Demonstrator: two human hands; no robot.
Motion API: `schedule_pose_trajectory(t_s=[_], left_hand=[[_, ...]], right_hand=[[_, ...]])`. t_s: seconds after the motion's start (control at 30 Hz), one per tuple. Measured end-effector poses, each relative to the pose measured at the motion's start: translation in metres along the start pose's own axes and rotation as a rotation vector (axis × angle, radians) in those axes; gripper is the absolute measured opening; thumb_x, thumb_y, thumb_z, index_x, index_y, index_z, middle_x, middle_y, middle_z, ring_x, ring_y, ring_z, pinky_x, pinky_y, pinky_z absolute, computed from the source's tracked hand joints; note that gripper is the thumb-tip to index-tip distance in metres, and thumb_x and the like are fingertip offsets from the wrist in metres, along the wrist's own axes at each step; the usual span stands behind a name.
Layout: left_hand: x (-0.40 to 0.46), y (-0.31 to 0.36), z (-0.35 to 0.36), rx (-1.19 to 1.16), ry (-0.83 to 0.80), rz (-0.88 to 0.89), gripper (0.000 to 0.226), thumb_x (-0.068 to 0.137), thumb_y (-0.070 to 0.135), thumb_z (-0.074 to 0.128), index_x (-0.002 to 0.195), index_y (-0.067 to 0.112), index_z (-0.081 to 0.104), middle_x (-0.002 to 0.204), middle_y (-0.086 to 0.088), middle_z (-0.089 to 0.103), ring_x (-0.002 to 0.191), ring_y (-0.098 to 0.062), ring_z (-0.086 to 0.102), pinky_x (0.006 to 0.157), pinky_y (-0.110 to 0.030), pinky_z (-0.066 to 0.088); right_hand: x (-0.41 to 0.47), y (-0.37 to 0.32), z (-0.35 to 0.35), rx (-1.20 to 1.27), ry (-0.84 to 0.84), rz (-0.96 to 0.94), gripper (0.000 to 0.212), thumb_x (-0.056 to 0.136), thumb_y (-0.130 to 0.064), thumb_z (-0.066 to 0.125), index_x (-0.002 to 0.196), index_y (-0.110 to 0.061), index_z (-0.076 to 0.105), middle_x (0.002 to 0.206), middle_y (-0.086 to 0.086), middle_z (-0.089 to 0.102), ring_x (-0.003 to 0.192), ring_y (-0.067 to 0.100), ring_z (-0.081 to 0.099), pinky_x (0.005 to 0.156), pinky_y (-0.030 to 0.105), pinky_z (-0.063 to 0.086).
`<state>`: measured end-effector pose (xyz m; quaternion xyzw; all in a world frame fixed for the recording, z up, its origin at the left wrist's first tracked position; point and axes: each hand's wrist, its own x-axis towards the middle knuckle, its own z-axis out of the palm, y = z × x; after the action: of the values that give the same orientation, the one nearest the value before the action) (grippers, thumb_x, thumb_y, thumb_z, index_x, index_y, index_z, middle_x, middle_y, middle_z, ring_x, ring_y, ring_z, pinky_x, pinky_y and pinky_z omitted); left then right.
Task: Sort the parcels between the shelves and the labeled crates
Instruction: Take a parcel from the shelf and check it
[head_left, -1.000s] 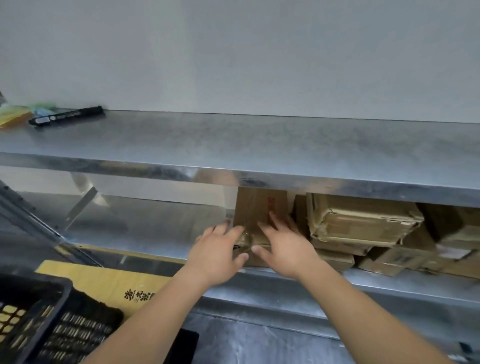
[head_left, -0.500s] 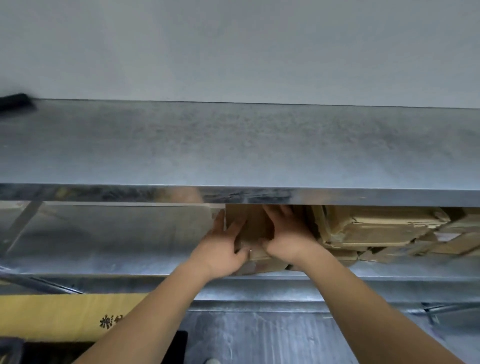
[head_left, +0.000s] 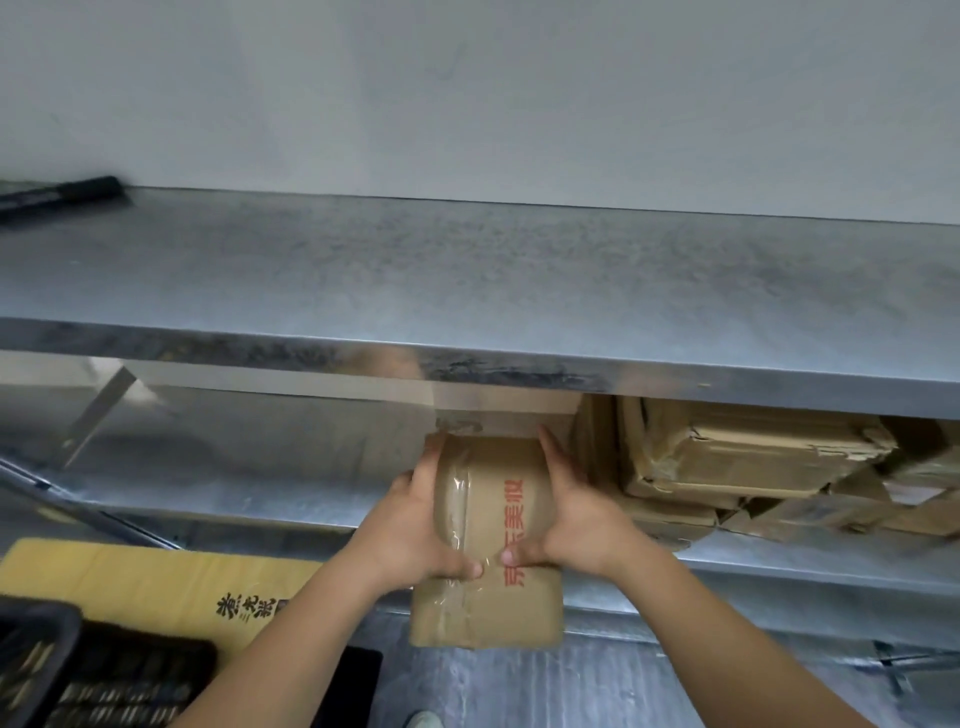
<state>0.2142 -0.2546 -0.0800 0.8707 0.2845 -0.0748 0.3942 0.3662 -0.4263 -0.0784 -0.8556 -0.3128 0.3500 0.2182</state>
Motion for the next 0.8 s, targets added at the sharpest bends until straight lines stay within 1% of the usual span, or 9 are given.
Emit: schedule_pose_trajectory(t_s=[0.07,0.17,0.23,0.33,0.43,0.53,0.63,0.7,0.8], left_hand=[[-0.01,0.003,0.005,-0.035,0.021,-0.002,0.156,0.04,0.043,0.097,0.138,0.069,-0.021,0.137,0.002,0.046,0.116,-0.019,0.058,0.095,-0.04,0.054],[-0.032,0.003,0.014,0.004,0.117,-0.077,0.147,0.048,0.055,0.093,0.147,0.059,-0.015,0.142,0.002,0.042,0.121,-0.019,0.055,0.101,-0.039,0.05],[-0.051,-0.002,0.019,0.054,0.246,-0.044,0.112,0.066,0.068,0.078,0.15,0.052,0.006,0.139,0.003,0.05,0.121,-0.019,0.056,0.098,-0.038,0.05],[-0.086,-0.001,0.022,0.078,0.471,0.02,0.046,0.087,0.071,0.049,0.123,0.043,0.04,0.105,0.01,0.066,0.094,-0.015,0.064,0.075,-0.034,0.05],[-0.117,0.006,0.025,0.043,0.605,-0.005,0.038,0.089,0.069,0.035,0.091,0.031,0.041,0.073,0.01,0.062,0.068,-0.011,0.058,0.056,-0.033,0.039],[-0.144,0.011,0.026,0.03,0.698,-0.083,0.037,0.094,0.055,0.054,0.08,0.026,0.034,0.066,0.006,0.054,0.061,-0.016,0.055,0.051,-0.032,0.033],[-0.177,0.017,0.019,-0.064,0.674,-0.157,0.05,0.082,0.039,0.078,0.108,0.033,0.036,0.076,0.009,0.059,0.066,-0.004,0.062,0.048,-0.019,0.039],[-0.197,0.015,0.014,-0.099,0.588,-0.182,0.097,0.073,0.033,0.084,0.143,0.04,0.016,0.074,0.008,0.062,0.069,0.001,0.063,0.052,-0.015,0.044],[-0.224,0.012,0.009,-0.106,0.491,-0.186,0.136,0.065,0.029,0.088,0.148,0.059,-0.015,0.087,0.013,0.066,0.076,-0.001,0.067,0.063,-0.019,0.053]], right_hand=[[-0.005,0.0,0.004,0.009,0.015,-0.036,0.156,0.053,-0.049,0.098,0.148,-0.058,-0.026,0.155,0.004,0.04,0.126,0.022,0.057,0.104,0.031,0.047],[-0.017,0.003,0.012,-0.012,0.074,-0.098,0.15,0.054,-0.05,0.097,0.157,-0.047,-0.012,0.156,0.006,0.036,0.133,0.024,0.052,0.11,0.035,0.044],[-0.029,0.007,0.018,-0.006,0.102,-0.15,0.138,0.056,-0.051,0.096,0.157,-0.044,0.002,0.155,0.001,0.036,0.132,0.023,0.053,0.109,0.038,0.046],[-0.049,0.01,0.028,0.023,0.153,-0.262,0.098,0.064,-0.054,0.09,0.137,-0.049,0.026,0.139,-0.011,0.041,0.113,0.015,0.059,0.094,0.035,0.051],[-0.069,0.003,0.034,0.025,0.195,-0.4,0.057,0.073,-0.069,0.074,0.11,-0.045,0.037,0.118,-0.017,0.041,0.093,0.003,0.056,0.079,0.029,0.048],[-0.082,-0.007,0.041,0.115,0.225,-0.483,0.042,0.084,-0.078,0.048,0.09,-0.037,0.037,0.102,-0.014,0.044,0.081,0.006,0.052,0.067,0.026,0.041],[-0.091,-0.02,0.043,0.195,0.225,-0.475,0.035,0.09,-0.059,0.063,0.103,-0.04,0.038,0.101,-0.017,0.054,0.085,0.0,0.056,0.068,0.023,0.042],[-0.101,-0.027,0.04,0.262,0.094,-0.462,0.079,0.085,-0.041,0.08,0.137,-0.05,0.022,0.112,-0.028,0.052,0.099,-0.007,0.056,0.08,0.015,0.043],[-0.111,-0.035,0.041,0.204,-0.041,-0.478,0.142,0.066,-0.033,0.095,0.149,-0.062,-0.017,0.144,-0.023,0.032,0.129,0.001,0.041,0.108,0.03,0.039]])
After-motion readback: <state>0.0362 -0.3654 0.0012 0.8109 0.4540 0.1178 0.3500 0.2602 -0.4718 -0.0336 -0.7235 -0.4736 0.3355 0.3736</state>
